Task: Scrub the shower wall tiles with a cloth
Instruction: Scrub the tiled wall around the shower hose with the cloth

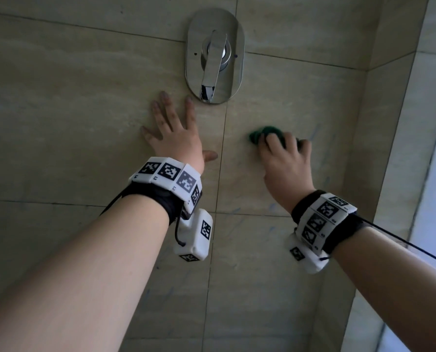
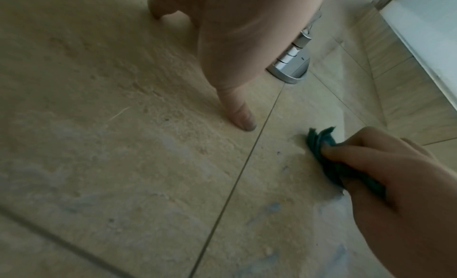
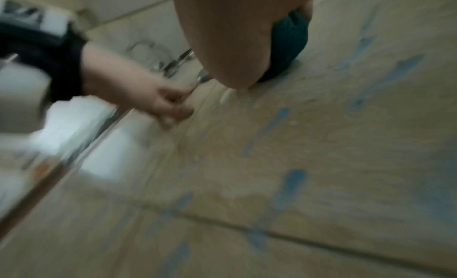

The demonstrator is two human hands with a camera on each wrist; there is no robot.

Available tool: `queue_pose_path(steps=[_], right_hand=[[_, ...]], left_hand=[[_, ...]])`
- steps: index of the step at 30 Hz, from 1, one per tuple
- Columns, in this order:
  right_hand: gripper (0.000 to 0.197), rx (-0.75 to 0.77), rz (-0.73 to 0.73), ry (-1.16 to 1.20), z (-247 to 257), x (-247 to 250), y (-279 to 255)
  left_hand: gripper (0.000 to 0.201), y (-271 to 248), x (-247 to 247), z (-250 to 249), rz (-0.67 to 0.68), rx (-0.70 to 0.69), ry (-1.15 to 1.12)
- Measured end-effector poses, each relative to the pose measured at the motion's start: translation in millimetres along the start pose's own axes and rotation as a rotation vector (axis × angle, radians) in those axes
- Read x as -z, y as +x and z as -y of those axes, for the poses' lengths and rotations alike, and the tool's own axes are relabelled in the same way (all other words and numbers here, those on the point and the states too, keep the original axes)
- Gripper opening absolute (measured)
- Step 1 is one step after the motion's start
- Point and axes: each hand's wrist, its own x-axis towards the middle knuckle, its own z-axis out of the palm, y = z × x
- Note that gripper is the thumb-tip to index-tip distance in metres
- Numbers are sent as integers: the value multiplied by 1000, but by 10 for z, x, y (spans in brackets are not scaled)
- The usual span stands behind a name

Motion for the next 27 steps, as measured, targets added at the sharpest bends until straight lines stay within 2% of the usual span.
queue_pose_path(steps=[2, 3, 4, 7, 9, 10, 12, 14, 16, 18, 19, 21, 24, 25, 27], right_hand=[[52, -142, 9, 49, 86, -5, 70], [54, -140, 10, 72, 160, -8, 72], [52, -85, 10, 86, 235, -21, 39], [50, 211, 11, 84, 371, -80, -197], [58, 383, 32, 52, 367, -91, -380], [62, 453, 38, 33, 337, -82, -426], [58, 515, 42, 0, 240, -40, -380], [50, 372, 48, -25, 141, -10, -186], [55, 128, 102, 17, 112, 36, 17], [61, 39, 121, 35, 181, 49, 56], [60, 72, 110, 31, 231, 33, 11], [56, 241, 90, 31, 307, -16, -157], [62, 458, 142, -5, 227, 11, -335], [58, 456, 147, -24, 146, 31, -322], [53, 282, 150, -30, -45, 71, -229]], left_hand=[[119, 4, -11, -1, 1, 2, -4], [118, 5, -16, 1, -2, 1, -4], [118, 3, -15, 4, -5, 0, -6], [118, 2, -15, 12, -14, -7, -18], [118, -4, -9, 13, -10, -9, -20], [118, -5, -7, 13, -9, -8, -21], [118, -10, -7, 11, -14, -8, -24], [118, -9, -15, 12, -18, -7, -25], [118, -12, -25, 15, -16, -5, -27], [118, -7, -38, 16, -13, 1, -28], [118, -4, -39, 16, -14, 2, -28], [118, -12, -34, 14, -14, 2, -28], [116, -30, -19, 12, -10, 4, -16], [115, -35, -14, 16, -9, 1, -18], [113, -43, -7, 31, -13, -4, -36]])
